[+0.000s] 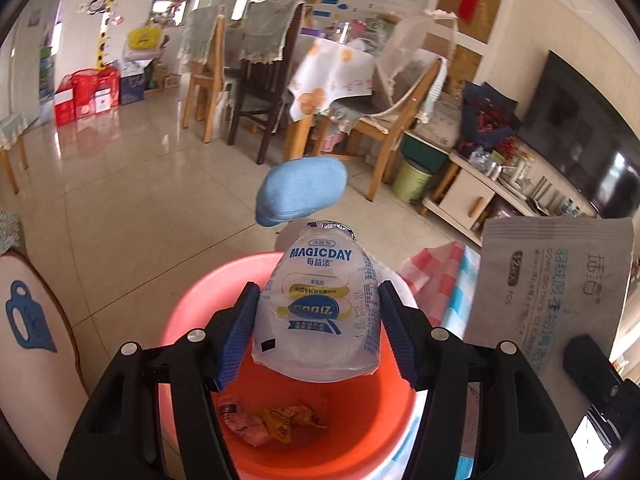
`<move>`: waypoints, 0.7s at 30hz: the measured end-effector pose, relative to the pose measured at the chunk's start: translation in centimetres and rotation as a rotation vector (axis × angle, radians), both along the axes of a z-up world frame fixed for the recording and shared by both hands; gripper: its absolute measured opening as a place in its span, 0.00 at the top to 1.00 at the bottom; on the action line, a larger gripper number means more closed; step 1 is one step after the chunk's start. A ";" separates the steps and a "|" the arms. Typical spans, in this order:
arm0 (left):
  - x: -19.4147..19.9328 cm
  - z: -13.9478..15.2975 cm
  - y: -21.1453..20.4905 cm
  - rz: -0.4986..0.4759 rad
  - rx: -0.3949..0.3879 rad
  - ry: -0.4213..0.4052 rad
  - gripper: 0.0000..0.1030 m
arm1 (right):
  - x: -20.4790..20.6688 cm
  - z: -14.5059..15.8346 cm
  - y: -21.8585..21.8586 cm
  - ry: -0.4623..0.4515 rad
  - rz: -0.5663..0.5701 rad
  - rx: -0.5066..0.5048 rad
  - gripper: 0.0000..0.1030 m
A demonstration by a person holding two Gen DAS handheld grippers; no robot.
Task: Collect trash
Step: 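Open both tools to drop the pouch and package into the bucket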
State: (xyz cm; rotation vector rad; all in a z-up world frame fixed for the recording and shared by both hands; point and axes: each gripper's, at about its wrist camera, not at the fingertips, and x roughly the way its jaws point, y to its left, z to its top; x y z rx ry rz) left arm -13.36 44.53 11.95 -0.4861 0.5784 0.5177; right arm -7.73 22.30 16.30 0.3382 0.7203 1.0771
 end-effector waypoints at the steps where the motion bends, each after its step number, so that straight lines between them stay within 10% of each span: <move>1: 0.0 -0.1 0.4 0.008 -0.008 0.002 0.40 | 0.1 -0.2 0.9 0.012 0.012 0.006 0.91; 7: 0.5 -0.5 2.1 0.112 -0.016 0.029 0.13 | 1.3 -2.7 4.7 0.054 0.013 -0.075 0.78; 9: 0.4 -0.4 2.3 0.139 -0.008 0.024 0.13 | 1.2 -3.5 4.5 0.048 -0.031 -0.111 0.44; 14: -0.1 -0.9 2.6 0.171 -0.031 -0.038 0.12 | 0.7 -4.3 1.5 -0.016 -0.134 -0.170 0.24; 21: 0.3 -0.6 0.1 0.083 0.004 -0.151 0.12 | -0.6 -4.9 -2.7 -0.117 -0.227 -0.282 0.17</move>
